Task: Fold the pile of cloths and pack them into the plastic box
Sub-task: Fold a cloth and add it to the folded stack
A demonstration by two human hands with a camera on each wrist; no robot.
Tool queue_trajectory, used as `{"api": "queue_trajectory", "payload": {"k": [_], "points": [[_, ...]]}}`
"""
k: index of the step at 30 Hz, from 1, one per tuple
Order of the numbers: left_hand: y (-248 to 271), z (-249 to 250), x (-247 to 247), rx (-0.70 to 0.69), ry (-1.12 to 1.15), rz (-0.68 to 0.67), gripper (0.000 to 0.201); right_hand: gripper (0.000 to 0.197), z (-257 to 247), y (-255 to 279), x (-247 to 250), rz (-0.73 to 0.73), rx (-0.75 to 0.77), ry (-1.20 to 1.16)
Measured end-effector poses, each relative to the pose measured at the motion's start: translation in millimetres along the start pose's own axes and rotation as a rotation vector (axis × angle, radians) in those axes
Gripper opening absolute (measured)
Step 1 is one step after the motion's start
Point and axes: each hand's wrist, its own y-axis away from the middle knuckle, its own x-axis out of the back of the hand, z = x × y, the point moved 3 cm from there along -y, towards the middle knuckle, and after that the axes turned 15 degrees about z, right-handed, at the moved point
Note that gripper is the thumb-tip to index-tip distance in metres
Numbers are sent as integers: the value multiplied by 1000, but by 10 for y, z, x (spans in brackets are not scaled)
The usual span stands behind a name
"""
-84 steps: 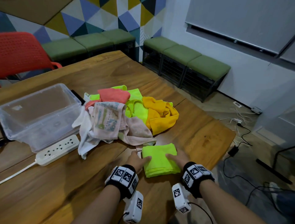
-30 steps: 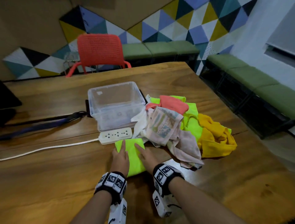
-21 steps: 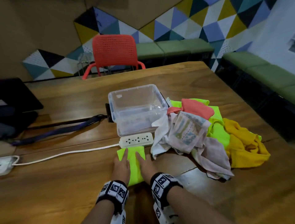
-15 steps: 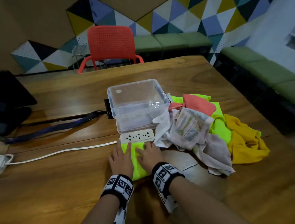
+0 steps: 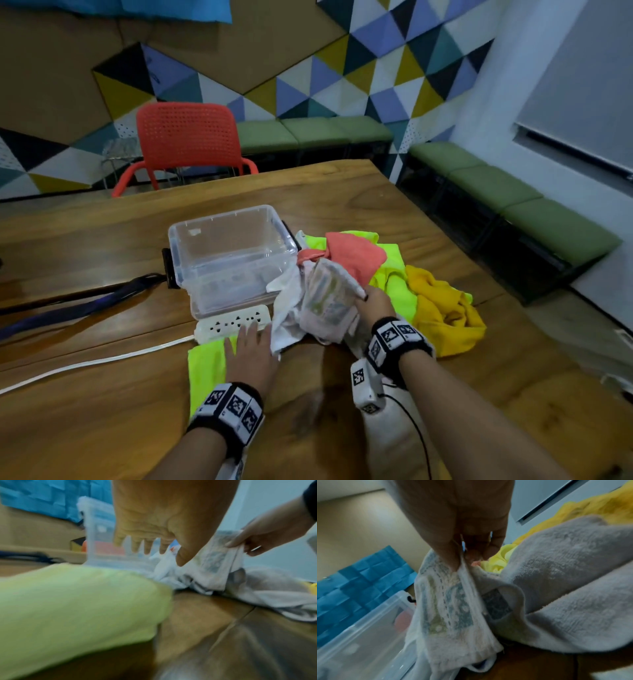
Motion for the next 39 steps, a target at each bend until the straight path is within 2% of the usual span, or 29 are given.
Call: {"api": "queue_trajectory", "payload": {"k": [2,3,5,7,10,12,14,16,18,19,20,22,23,24,25,27,28,31,34,37,39], "points": [[-79,333,157,-92,194,92,58,9,-12,145,54,-117,59,-160],[-96,502,232,-121,317,108,58,12,-6,240,84,-197,65,-253],[-79,804,335,-152,561,59,60,23,10,434,186,-317,45,-426],[14,1060,432,-170,733,-31,63,24,75,540,334,-335,-6,-578],[117,1259,579,-185,825,28,48,18,192,583,575,-313,-54,-746],[129,1348,646,-224,823,73,51,14,294,527,743,-218,25,-668],[118,1406,640,-218,813,70,43,22,426,449,931,-97,77,-533],[101,1455,615,-176,796,92,30,31,617,354,1092,57,27,-431],[81,1510,623,-157,793,116,22,17,785,296,1213,189,5,-389],[81,1551,637,-152,800,99,25,21,844,291,1243,198,23,-373],[80,1600,638,-159,815,81,34,39,857,293,1264,168,111,-335],[83,1693,635,-165,845,49,63,69,780,349,1242,-38,327,-112],[81,1723,624,-160,848,42,71,70,739,381,1209,-134,396,22],[82,1755,622,-160,847,50,70,65,748,382,1149,-189,418,137],[75,1776,630,-157,855,75,60,57,785,367,1094,-204,409,210],[45,1762,695,-117,901,150,28,32,890,289,1055,-140,301,206],[31,1729,761,-91,921,204,18,22,945,260,1073,-105,256,179],[-41,1558,909,-20,925,354,18,21,1045,213,1159,-56,223,223],[-72,1445,1022,20,941,454,20,22,942,178,1240,41,244,244],[-107,1445,1132,45,1013,502,20,11,808,90,1274,62,162,9],[-149,1478,1217,42,1039,524,22,23,730,34,1315,78,119,-152]]}}
